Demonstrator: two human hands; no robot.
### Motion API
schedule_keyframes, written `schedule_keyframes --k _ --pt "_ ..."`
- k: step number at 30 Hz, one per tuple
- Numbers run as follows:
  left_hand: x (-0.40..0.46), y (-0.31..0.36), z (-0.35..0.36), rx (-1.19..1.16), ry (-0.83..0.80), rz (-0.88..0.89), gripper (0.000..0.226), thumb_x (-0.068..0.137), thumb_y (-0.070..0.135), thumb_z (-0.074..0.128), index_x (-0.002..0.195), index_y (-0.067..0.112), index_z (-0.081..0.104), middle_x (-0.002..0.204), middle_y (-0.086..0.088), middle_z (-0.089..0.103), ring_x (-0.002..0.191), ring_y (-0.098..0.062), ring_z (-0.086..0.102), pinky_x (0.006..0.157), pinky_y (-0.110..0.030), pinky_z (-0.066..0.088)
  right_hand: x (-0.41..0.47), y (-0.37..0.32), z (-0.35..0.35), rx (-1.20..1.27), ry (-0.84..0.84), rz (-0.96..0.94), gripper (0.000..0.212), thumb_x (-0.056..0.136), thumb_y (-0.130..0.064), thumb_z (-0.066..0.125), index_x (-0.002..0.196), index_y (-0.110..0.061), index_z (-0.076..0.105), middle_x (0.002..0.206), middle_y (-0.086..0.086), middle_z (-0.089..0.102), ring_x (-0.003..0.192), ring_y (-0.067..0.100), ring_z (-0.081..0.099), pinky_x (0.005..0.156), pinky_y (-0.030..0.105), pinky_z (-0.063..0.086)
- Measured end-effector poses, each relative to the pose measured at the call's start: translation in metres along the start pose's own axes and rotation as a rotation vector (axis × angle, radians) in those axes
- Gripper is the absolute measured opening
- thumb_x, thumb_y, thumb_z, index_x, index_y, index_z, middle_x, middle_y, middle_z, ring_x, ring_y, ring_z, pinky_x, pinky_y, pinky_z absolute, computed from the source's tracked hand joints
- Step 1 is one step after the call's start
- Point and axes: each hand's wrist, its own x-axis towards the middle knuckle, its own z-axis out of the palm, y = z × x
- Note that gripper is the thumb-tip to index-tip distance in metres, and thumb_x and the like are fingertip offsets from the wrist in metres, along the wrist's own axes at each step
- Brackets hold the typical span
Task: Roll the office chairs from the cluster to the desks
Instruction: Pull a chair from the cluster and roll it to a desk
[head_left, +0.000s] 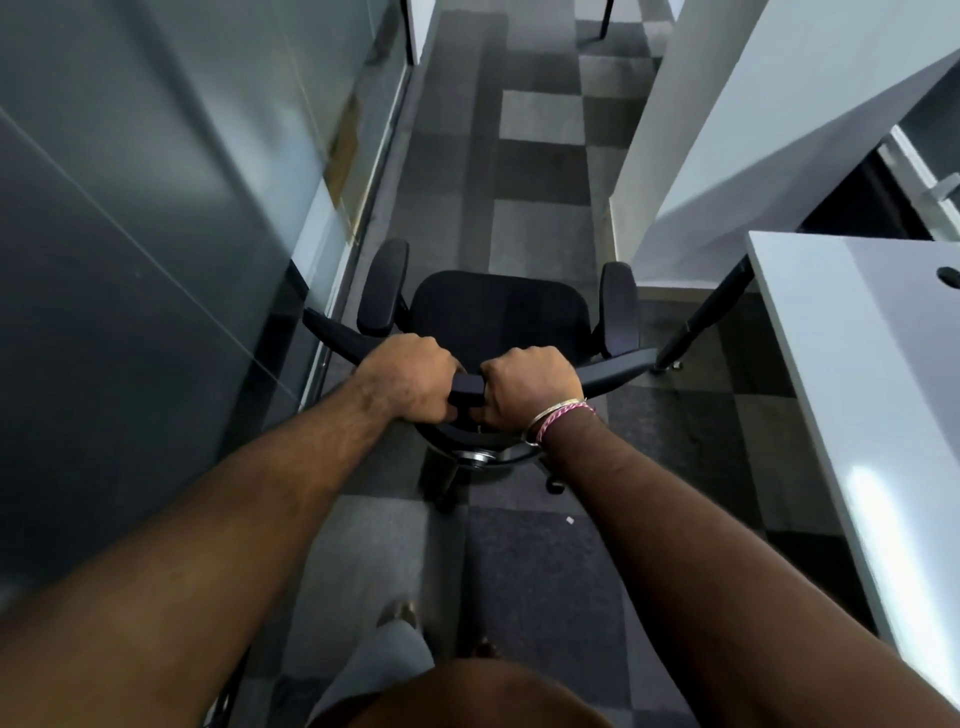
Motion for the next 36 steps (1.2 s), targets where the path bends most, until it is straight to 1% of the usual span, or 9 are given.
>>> schedule_keyframes --k 3,6,10,15,19,23,29,33,36 --pt "0.039 -0.009 -0.014 -0.008 0.013 -0.006 0.033 0.078 0.061 0.065 0.103 0.039 0.070 0.078 0.011 0.066 0.072 -0.015 0.063 0.070 -0.035 0.057 0.031 0.033 0.003 -0.012 0.013 0.000 0.045 0.079 -0.072 0.053 0.071 -0.027 0.050 0.069 -0.004 0.062 0.060 0.023 0.062 0.054 0.030 0.042" --pt "0.082 -0.023 -0.032 -0.012 0.014 0.003 0.033 0.078 0.061 0.065 0.099 0.036 0.070 0.076 0.010 0.064 0.071 -0.016 0.062 0.070 -0.036 0.057 0.066 0.064 0.006 -0.005 0.029 0.030 0.047 0.078 -0.074 0.053 0.071 -0.028 0.050 0.066 -0.004 0.058 0.063 0.024 0.063 0.055 0.030 0.042" --pt "0.137 -0.047 -0.049 0.020 0.031 0.012 0.031 0.080 0.059 0.064 0.096 0.033 0.068 0.073 0.010 0.059 0.070 -0.017 0.061 0.070 -0.036 0.057 0.120 0.098 0.011 -0.019 0.035 0.048 0.049 0.078 -0.075 0.053 0.067 -0.028 0.046 0.061 -0.005 0.050 0.060 0.023 0.063 0.056 0.031 0.048" --pt "0.219 -0.087 -0.074 0.016 0.032 0.031 0.031 0.081 0.057 0.063 0.097 0.031 0.068 0.069 0.009 0.054 0.068 -0.018 0.060 0.068 -0.034 0.056 0.194 0.148 0.012 -0.012 0.019 0.086 0.053 0.077 -0.079 0.050 0.066 -0.028 0.043 0.059 -0.007 0.043 0.055 0.021 0.054 0.054 0.030 0.046" --pt "0.271 -0.114 -0.091 0.005 0.045 0.043 0.031 0.083 0.055 0.062 0.100 0.031 0.069 0.070 0.009 0.055 0.069 -0.018 0.061 0.066 -0.033 0.053 0.244 0.182 0.006 -0.020 -0.007 0.080 0.050 0.079 -0.077 0.049 0.068 -0.028 0.047 0.060 -0.008 0.045 0.058 0.021 0.060 0.056 0.031 0.049" --pt "0.329 -0.138 -0.113 0.002 0.045 0.063 0.030 0.082 0.056 0.062 0.096 0.030 0.068 0.071 0.008 0.058 0.067 -0.017 0.061 0.064 -0.034 0.053 0.294 0.221 0.002 -0.038 -0.016 0.094 0.051 0.077 -0.078 0.049 0.070 -0.027 0.054 0.060 -0.008 0.047 0.059 0.022 0.060 0.056 0.031 0.048" --pt "0.416 -0.176 -0.136 0.016 0.076 0.071 0.037 0.078 0.063 0.061 0.092 0.030 0.069 0.071 0.008 0.060 0.066 -0.018 0.061 0.061 -0.032 0.047 0.369 0.275 0.004 -0.053 -0.004 0.097 0.053 0.076 -0.079 0.049 0.065 -0.027 0.050 0.057 -0.008 0.049 0.054 0.020 0.057 0.052 0.029 0.043" --pt "0.476 -0.197 -0.151 0.017 0.141 0.069 0.037 0.076 0.062 0.061 0.090 0.028 0.071 0.070 0.008 0.063 0.065 -0.018 0.063 0.062 -0.031 0.051 0.419 0.319 0.008 -0.047 0.015 0.096 0.055 0.074 -0.080 0.048 0.065 -0.027 0.050 0.059 -0.007 0.052 0.053 0.021 0.056 0.052 0.028 0.041" --pt "0.526 -0.208 -0.165 0.016 0.172 0.034 0.037 0.076 0.062 0.060 0.088 0.029 0.070 0.065 0.010 0.056 0.063 -0.017 0.060 0.062 -0.031 0.050 0.460 0.360 0.013 -0.057 0.013 0.087 0.055 0.074 -0.081 0.048 0.067 -0.027 0.054 0.058 -0.007 0.051 0.053 0.020 0.055 0.052 0.028 0.042"
